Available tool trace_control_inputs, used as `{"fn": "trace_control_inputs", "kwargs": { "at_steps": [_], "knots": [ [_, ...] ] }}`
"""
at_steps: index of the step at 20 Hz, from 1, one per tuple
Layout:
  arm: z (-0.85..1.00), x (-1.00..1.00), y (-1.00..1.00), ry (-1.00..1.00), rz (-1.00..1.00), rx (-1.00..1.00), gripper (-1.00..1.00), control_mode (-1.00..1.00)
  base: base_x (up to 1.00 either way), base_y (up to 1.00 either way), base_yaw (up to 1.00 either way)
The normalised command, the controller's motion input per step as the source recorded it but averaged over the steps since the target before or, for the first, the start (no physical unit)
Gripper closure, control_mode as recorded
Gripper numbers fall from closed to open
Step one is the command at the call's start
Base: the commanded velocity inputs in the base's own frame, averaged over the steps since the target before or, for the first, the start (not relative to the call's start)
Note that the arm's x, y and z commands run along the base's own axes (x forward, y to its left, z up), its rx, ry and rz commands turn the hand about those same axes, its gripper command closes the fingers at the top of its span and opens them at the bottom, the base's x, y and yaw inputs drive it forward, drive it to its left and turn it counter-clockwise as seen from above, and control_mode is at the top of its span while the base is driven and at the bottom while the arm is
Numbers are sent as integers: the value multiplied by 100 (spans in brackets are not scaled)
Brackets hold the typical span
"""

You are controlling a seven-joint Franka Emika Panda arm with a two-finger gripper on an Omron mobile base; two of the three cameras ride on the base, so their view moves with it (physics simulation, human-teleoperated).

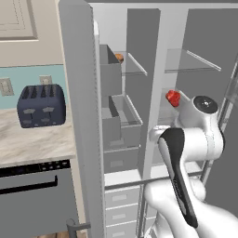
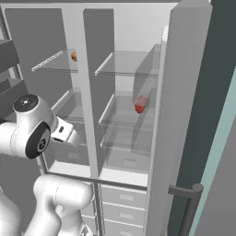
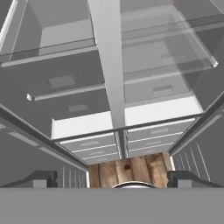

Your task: Pick up the frozen steak from the freezer, place it on any shelf in the fridge, and close the fridge and freezer doors when done.

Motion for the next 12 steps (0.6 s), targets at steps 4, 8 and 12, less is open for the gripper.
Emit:
{"fn": "trace_control_inputs", "kwargs": {
  "at_steps": [4, 8, 12],
  "knots": [
    [-19, -21, -25, -11, 0, 2, -100, -100, 0, 0, 0],
    [0, 0, 0, 0, 0, 0, -100, 100, -66, -30, 2],
    [0, 0, 0, 0, 0, 0, -100, 100, -40, 0, 9]
  ]
}}
